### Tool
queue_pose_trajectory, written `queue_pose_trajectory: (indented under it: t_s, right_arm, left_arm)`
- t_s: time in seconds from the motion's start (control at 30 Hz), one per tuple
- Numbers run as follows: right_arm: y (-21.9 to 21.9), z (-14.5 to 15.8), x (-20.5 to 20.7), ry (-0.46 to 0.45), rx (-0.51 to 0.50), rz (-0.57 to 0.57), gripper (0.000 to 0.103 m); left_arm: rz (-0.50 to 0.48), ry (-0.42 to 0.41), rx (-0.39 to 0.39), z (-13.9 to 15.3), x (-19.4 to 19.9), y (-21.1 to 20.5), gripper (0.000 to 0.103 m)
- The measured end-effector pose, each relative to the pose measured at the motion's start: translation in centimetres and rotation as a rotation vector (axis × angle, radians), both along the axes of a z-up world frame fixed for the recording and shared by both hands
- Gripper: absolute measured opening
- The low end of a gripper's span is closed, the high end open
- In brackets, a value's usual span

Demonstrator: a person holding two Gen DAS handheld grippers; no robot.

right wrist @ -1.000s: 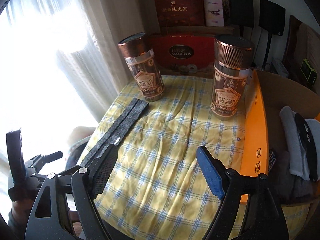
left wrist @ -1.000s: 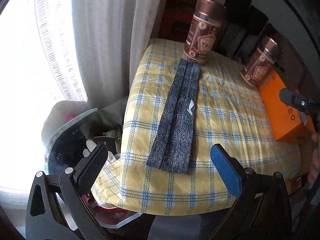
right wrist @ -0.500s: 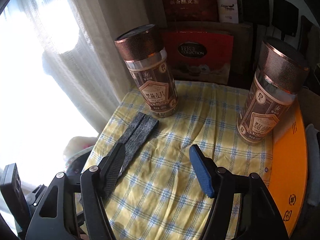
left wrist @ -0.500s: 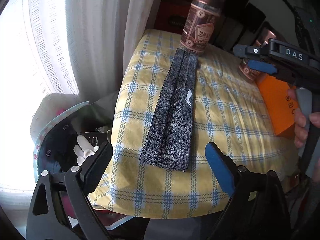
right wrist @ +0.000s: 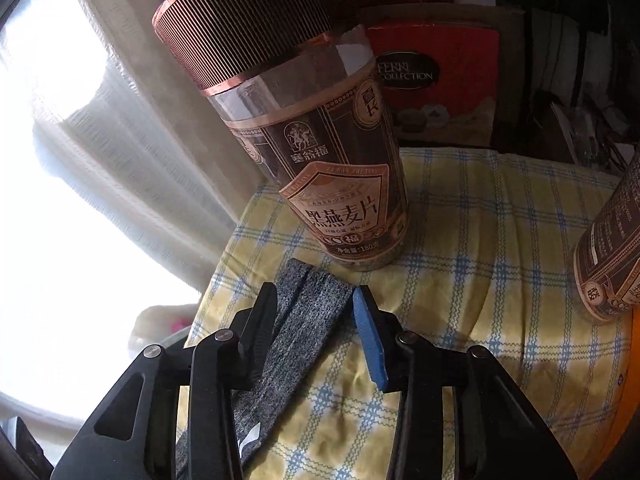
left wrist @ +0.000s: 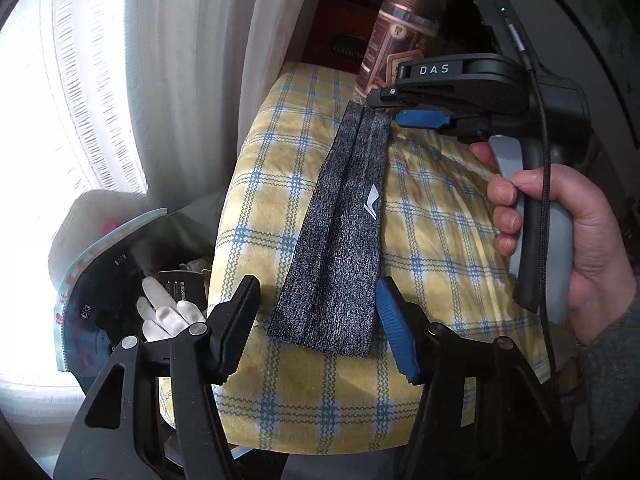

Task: Organize objects
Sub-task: 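Close both tools together on the grey knit strip's end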

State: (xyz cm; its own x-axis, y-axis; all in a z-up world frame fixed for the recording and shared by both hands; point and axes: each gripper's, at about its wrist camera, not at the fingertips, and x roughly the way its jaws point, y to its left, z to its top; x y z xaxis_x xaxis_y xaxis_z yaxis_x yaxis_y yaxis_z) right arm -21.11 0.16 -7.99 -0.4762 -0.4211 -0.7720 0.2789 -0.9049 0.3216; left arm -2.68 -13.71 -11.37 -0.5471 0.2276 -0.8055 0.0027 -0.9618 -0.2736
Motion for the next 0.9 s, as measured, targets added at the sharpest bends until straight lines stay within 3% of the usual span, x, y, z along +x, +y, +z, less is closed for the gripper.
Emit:
queue_pose_trajectory:
  t_s: [0.2, 0.33, 0.47, 0.57, 0.63, 0.7, 0.83, 0.9]
  right_arm:
    - [-0.1, -1.4, -1.3, -0.012, -0.033, -0.039, 0.041]
    - [-0.8, -1.4, -1.1, -0.002, -0.026, -0.016, 0.041]
    - [-1.2, -1.7, -0.7, -0.017, -0.036, 0.013, 0.035]
    - [-1.1, -1.8, -0.5, -0.049, -0.092, 0.020, 0.035]
    - [-1.1, -1.8, -0.4, -0.071, -0.128, 0.024, 0.037]
    - [-1.4, -1.9, -0.4, -0.085, -0.137, 0.025, 0.047]
    - [-3.1, -1.5, 0.4, -0.033, -0.020, 0.023, 0.047]
    - [-4.2, -1.3, 0.7, -0.006, 0.049, 0.030, 0.049]
  left_arm:
    - [-0.002, 0.005, 0.013, -0.2, 0.1, 0.0, 0.039]
    - [-0.005, 0.000, 0.019, -0.1, 0.0, 0.0, 0.039]
    - [-0.004, -0.004, 0.034, -0.1, -0.2, -0.1, 0.039]
    - [-0.006, -0.003, 0.032, -0.1, -0.2, -0.1, 0.039]
    - [-0.008, -0.003, 0.029, -0.1, -0.2, 0.0, 0.039]
    - [-0.010, -0.003, 0.029, -0.1, -0.2, 0.0, 0.039]
    - [-0.010, -0.003, 0.031, -0.1, -0.1, 0.0, 0.037]
    - [-0.015, 0.000, 0.025, 0.0, 0.0, 0.1, 0.029]
